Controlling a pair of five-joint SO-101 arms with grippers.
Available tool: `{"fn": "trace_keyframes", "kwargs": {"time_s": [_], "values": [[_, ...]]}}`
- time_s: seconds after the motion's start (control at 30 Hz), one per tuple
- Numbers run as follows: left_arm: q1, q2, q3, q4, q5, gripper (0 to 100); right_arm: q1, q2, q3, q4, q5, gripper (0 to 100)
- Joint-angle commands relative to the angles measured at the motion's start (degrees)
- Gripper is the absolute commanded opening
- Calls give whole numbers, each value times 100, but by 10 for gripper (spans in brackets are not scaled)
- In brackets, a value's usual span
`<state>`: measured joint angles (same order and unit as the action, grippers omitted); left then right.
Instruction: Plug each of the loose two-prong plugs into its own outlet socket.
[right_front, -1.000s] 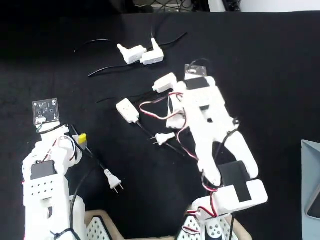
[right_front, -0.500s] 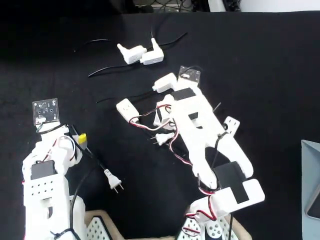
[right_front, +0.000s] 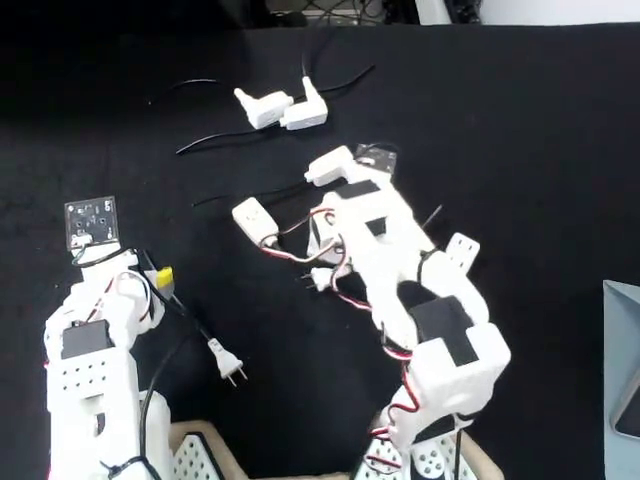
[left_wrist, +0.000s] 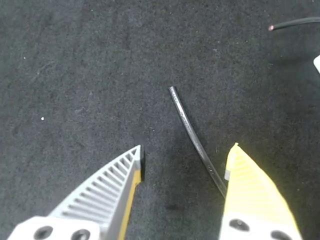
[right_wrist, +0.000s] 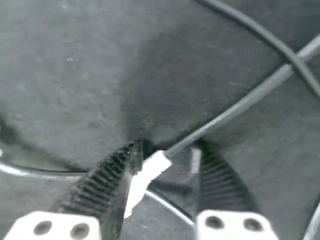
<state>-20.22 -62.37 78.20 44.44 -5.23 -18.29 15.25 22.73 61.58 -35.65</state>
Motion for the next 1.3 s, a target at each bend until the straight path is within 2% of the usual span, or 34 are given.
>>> {"fn": "trace_keyframes", "kwargs": {"time_s": [0.0, 0.17, 0.3, 0.47, 0.57, 0.77, 0.83, 0.87, 0.97, 1.1, 1.27], "values": [[-22, -70, -31, -114, 26, 267, -97, 119, -303, 255, 158, 35], [-22, -70, -31, -114, 26, 267, -70, -145, -708, 1099, 299, 11], [-22, -70, -31, -114, 26, 267, -62, -804, -927, 1679, 844, 11], [-22, -70, -31, -114, 26, 267, 185, -1727, -857, 1767, 1776, 11], [-22, -70, -31, -114, 26, 267, 484, -2035, -848, 1670, 2769, 11], [-22, -70, -31, -114, 26, 267, 897, -1815, -752, 1495, 5767, 11], [-22, -70, -31, -114, 26, 267, 949, -1604, -673, 1284, 6418, 11], [-22, -70, -31, -114, 26, 267, 967, -1490, -629, 1134, 6541, 12], [-22, -70, -31, -114, 26, 267, 958, -1165, -593, 862, 6233, 34], [-22, -70, -31, -114, 26, 267, 941, -1103, -611, 1160, 5697, 178], [-22, -70, -31, -114, 26, 267, 941, -1508, -593, 1741, 5609, 191]]}}
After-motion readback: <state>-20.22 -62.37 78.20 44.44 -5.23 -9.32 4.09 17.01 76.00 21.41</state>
